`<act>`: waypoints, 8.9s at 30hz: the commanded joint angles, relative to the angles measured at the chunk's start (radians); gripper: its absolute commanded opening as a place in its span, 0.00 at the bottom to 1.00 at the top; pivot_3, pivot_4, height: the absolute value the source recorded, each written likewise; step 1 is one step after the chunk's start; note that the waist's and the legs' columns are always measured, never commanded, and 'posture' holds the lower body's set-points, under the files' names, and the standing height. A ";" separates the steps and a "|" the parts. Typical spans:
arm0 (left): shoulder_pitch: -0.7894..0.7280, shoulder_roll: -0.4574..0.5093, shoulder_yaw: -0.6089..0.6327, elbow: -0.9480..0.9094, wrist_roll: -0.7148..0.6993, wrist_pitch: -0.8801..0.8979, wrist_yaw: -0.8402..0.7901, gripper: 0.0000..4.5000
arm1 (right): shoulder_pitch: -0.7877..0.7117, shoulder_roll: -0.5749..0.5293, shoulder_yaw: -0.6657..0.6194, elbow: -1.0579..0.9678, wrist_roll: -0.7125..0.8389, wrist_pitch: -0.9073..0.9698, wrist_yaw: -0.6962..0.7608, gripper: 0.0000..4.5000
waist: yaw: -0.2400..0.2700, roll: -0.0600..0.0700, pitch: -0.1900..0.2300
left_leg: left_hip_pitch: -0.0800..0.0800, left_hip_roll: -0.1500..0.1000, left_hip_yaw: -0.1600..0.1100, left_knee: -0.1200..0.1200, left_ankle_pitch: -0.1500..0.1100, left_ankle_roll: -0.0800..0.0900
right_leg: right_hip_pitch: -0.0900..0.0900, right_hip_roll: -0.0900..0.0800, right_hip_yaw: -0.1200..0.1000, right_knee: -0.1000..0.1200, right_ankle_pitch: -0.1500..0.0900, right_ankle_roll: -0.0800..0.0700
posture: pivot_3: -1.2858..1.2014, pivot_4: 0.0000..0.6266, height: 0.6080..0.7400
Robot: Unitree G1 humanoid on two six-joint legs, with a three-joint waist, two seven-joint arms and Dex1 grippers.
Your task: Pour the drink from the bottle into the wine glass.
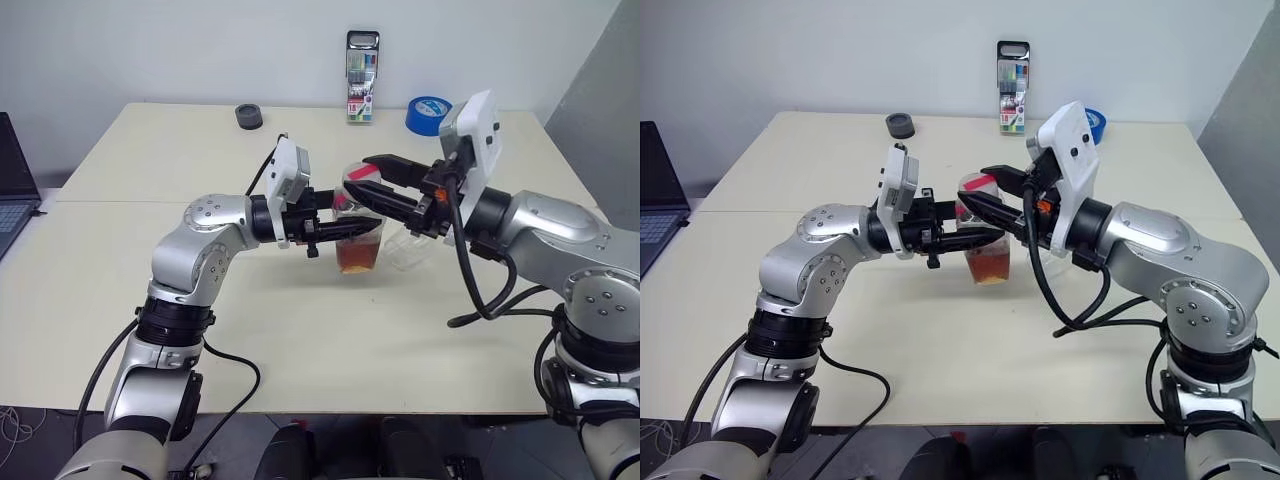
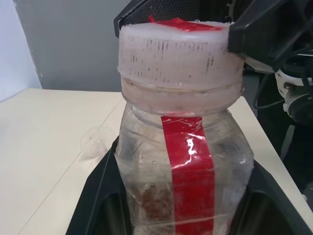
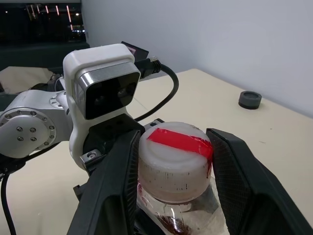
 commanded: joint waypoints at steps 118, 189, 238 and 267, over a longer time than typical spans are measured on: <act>-0.073 0.022 0.025 -0.065 -0.091 0.057 -0.050 0.40 | -0.044 -0.063 -0.035 0.034 -0.003 -0.101 0.120 1.00 | 0.000 0.001 0.000 | 0.000 0.000 0.000 0.001 0.000 0.000 | 0.000 0.000 0.000 0.000 0.000 0.000 | 0.52 0.24 1.00; -0.060 0.034 0.022 -0.062 -0.076 0.045 -0.068 0.40 | -0.046 -0.031 -0.050 0.054 0.177 -0.107 0.030 0.40 | 0.000 0.001 0.000 | 0.000 0.000 0.000 0.001 0.000 0.000 | 0.000 0.000 0.000 0.000 0.000 0.000 | 0.52 0.24 1.00; -0.041 0.027 0.041 -0.072 -0.070 0.039 -0.007 0.40 | 0.585 -0.046 -0.165 -0.028 -0.561 -0.403 -0.076 0.99 | -0.002 0.000 0.000 | 0.003 0.000 0.006 0.001 0.002 -0.003 | -0.001 0.002 0.007 0.005 0.000 0.001 | 0.52 0.24 1.00; 0.028 -0.114 0.203 0.319 0.443 -0.262 0.906 0.40 | 0.139 -0.228 -0.148 -0.001 0.100 -0.131 0.143 0.99 | 0.013 -0.001 0.001 | 0.000 0.000 0.003 0.002 0.000 0.000 | -0.001 0.000 0.003 0.003 0.000 0.001 | 0.52 0.24 1.00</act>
